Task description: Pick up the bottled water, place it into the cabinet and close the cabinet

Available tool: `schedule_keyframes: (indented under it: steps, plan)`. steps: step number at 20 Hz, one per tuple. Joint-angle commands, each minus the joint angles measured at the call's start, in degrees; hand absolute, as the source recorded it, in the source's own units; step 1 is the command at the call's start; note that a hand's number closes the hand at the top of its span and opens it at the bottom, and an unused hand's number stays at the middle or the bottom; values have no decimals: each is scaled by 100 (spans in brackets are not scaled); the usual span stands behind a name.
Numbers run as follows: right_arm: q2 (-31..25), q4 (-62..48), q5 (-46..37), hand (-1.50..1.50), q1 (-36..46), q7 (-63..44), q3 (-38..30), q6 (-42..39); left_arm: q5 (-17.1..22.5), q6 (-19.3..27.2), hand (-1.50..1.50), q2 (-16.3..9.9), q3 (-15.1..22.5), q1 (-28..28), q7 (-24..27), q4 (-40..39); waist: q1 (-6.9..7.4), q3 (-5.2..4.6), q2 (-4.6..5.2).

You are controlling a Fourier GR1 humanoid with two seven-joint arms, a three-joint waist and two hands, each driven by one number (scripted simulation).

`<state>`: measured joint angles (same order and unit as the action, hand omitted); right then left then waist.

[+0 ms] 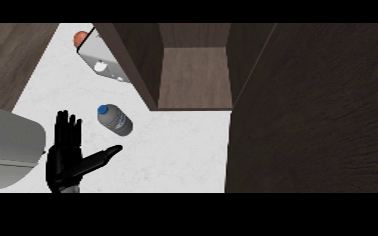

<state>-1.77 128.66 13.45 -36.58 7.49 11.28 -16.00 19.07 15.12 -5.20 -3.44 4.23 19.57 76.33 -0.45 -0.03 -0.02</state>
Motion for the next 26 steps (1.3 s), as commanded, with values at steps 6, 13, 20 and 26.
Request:
schedule_keyframes:
  steps: [6,13,20,26]
  plan:
    - [-29,-16,-16,-150,-83,108,-26,43,484,-950,-150,-178,-669,-856,530,-1976,-11,0,1]
    - [-32,12,-90,-150,-158,135,145,23,485,-1505,-150,-225,-928,-1610,1359,-3503,-20,-1,6]
    - [-204,43,46,-150,-185,119,53,-65,535,-1842,-150,-197,-1212,-2205,2118,-4815,-43,-4,17]
    - [-131,168,134,-150,157,-212,44,161,602,-2342,-150,-487,-1431,-2719,2368,-5707,-51,-8,29]
